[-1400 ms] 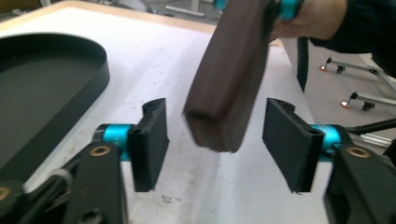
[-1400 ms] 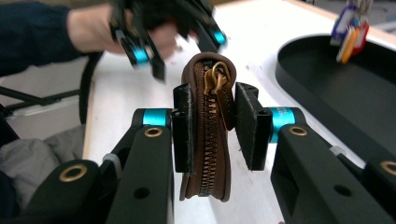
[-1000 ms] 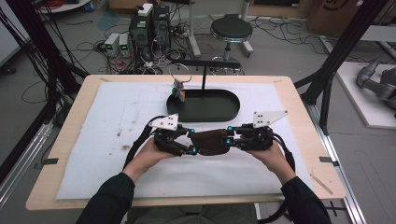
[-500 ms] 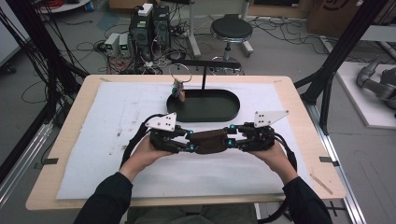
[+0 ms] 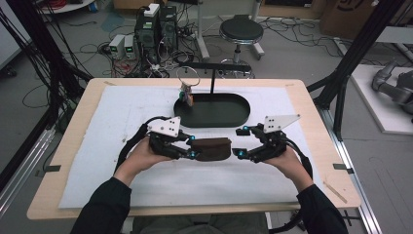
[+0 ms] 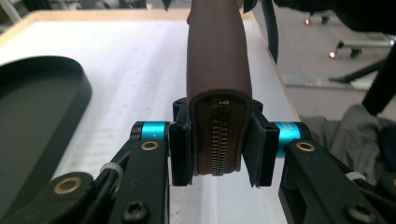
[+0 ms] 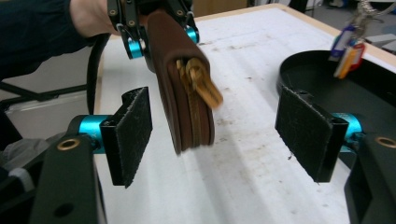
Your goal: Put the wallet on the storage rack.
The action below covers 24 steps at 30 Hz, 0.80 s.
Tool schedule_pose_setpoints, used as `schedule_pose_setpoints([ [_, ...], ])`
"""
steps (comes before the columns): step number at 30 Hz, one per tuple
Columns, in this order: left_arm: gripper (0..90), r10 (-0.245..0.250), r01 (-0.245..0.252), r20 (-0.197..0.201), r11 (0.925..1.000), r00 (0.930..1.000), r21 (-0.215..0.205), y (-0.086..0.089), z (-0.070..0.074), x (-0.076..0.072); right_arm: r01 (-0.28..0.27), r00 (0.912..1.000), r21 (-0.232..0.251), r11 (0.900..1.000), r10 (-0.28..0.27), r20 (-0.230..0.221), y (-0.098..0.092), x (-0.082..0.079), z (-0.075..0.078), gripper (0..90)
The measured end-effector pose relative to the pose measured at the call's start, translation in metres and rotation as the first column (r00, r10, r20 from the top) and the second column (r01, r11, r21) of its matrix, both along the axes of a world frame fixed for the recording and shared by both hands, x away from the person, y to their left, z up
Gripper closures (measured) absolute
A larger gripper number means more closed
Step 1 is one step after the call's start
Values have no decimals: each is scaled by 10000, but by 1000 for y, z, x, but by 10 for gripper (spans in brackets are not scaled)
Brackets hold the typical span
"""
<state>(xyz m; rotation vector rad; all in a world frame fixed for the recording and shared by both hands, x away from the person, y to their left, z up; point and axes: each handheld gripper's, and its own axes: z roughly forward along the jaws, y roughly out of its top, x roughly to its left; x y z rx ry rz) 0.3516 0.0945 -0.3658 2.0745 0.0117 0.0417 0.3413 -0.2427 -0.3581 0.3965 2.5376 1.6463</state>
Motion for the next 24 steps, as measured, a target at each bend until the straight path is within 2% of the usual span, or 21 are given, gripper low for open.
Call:
schedule_pose_setpoints([
  [3, 666, -188, 187, 16, 9993, 9998, 330, -5, -1, -1, -293, 9996, -83, 9995, 293, -16, 6, -2, -2, 275],
  [6, 665, -253, 253, -5, 9988, 9997, 415, -9, -3, -2, -466, 9989, -160, 9988, 466, 13, 12, -3, -4, 282],
  [10, 665, -334, 335, -27, 9987, 9994, 381, -11, -2, -2, -608, 9978, -510, 9968, 594, -279, 18, -3, -9, 312],
  [15, 665, -327, 326, 22, 9989, 9995, 336, -10, 3, -2, -959, 9940, -679, 9931, 920, -589, 22, -2, -12, 437],
  [16, 665, -346, 345, 21, 9988, 9994, 347, -10, 4, -2, -1021, 9936, -724, 9921, 982, -551, 22, -2, -12, 443],
  [18, 665, -342, 341, 41, 9990, 9994, 298, -10, 4, -2, -1107, 9926, -788, 9907, 1062, -592, 22, -1, -13, 524],
  [19, 665, -323, 322, 32, 9991, 9995, 268, -9, 4, -2, -1131, 9924, -801, 9903, 1087, -572, 22, -1, -13, 529],
  [24, 661, -355, 355, -69, 9994, 9993, -18, -8, 3, -1, -1163, 9916, -447, 9922, 1135, -623, 20, -1, -14, 604],
])
